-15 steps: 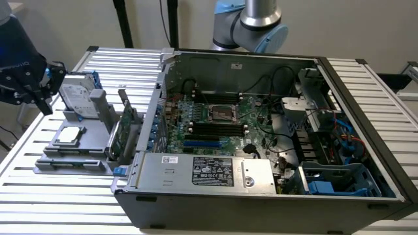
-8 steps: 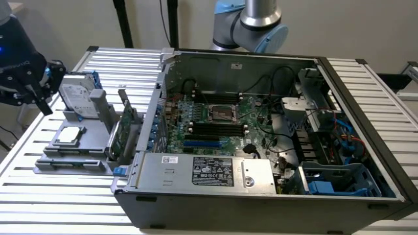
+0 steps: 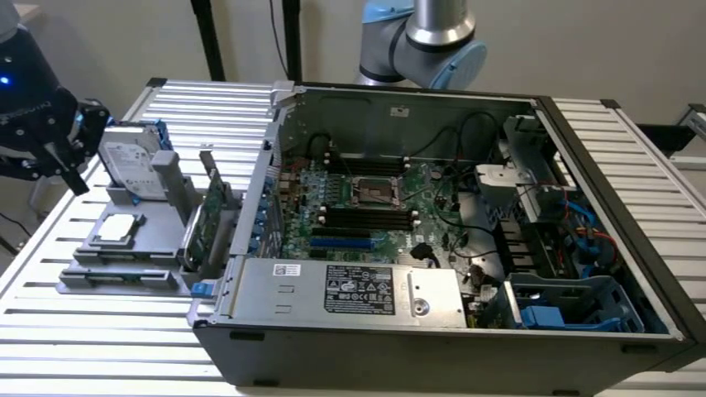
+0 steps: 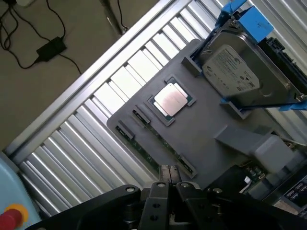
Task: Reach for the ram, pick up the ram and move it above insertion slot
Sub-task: 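Pick up the ram and move it above insertion slot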
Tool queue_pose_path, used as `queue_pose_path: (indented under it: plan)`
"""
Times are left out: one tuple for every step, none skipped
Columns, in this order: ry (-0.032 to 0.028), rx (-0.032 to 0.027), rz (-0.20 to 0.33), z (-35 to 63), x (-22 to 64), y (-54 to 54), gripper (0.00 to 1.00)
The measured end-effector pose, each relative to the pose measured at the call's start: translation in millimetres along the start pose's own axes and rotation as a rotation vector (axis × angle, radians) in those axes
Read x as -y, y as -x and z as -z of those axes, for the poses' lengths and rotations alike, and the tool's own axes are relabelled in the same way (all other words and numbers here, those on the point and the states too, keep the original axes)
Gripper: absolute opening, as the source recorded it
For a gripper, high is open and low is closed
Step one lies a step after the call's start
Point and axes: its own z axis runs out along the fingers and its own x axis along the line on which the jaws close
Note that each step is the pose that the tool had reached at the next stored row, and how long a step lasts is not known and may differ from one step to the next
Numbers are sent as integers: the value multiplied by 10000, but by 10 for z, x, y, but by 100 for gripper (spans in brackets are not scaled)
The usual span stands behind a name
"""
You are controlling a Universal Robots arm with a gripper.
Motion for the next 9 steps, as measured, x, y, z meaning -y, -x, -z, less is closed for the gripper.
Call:
queue_pose_path:
  plan:
    - [-1,-6,180,0,0,0,11]
    - [0,-12,358,0,-1,0,11]
    - [0,-18,539,0,-1,0,11]
    - [-1,-24,718,0,-1,0,11]
    - [-1,-30,899,0,0,0,11]
    - [-1,-37,1078,0,0,0,11]
    - [-1,-43,1274,0,0,0,11]
    - [-1,-49,1454,0,0,0,11]
    - [-1,-55,1632,0,-1,0,11]
